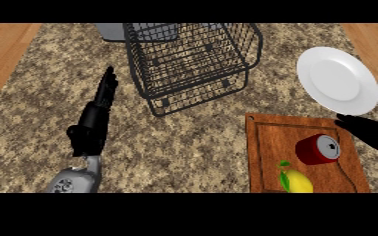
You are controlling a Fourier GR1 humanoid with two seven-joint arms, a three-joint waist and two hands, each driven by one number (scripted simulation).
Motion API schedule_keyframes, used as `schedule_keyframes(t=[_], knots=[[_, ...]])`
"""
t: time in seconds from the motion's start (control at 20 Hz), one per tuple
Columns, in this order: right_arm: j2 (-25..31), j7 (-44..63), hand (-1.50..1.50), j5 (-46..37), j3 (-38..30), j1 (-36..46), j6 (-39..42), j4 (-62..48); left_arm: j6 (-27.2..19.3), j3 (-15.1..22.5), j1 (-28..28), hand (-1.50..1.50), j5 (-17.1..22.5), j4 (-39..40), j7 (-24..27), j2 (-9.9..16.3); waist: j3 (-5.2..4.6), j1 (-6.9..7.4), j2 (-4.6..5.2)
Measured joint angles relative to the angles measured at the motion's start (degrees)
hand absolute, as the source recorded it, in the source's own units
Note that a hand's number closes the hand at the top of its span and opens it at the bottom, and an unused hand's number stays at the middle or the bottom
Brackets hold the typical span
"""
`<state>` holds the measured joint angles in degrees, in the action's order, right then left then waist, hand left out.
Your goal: Pick the can from the cutting board and place it in the tiered basket
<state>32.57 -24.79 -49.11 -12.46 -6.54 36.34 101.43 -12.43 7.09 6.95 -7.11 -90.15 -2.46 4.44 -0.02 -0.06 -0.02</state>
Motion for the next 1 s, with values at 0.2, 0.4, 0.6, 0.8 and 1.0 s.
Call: schedule_keyframes(t=[0.2,0.4,0.6,0.8,1.0], knots=[[-0.83,1.30,-1.50,-0.89,1.30,2.02,0.94,-1.32,0.53,-0.42,-0.22,0.00,-0.30,0.23,0.60,-0.44,0.02,0.05,0.02],[-1.55,2.33,-1.50,-1.95,2.39,4.09,1.74,-2.44,1.22,-1.32,-0.03,0.00,-0.25,1.03,0.98,-0.59,0.02,0.06,0.02],[-2.89,2.64,-1.50,-3.55,3.74,3.76,1.05,-2.89,1.55,-1.44,0.50,0.00,-0.82,0.00,-0.49,-0.78,0.01,0.03,0.01],[-3.76,1.92,-1.50,-4.74,4.43,6.29,0.48,-6.90,1.22,-0.76,-0.08,0.00,-1.84,-1.02,-1.04,-1.82,0.02,0.11,0.01],[-4.62,1.40,-1.50,-5.59,4.46,6.25,0.12,-7.64,1.42,-1.52,-0.11,0.00,-2.06,0.37,0.41,-2.22,0.02,0.05,0.02]])
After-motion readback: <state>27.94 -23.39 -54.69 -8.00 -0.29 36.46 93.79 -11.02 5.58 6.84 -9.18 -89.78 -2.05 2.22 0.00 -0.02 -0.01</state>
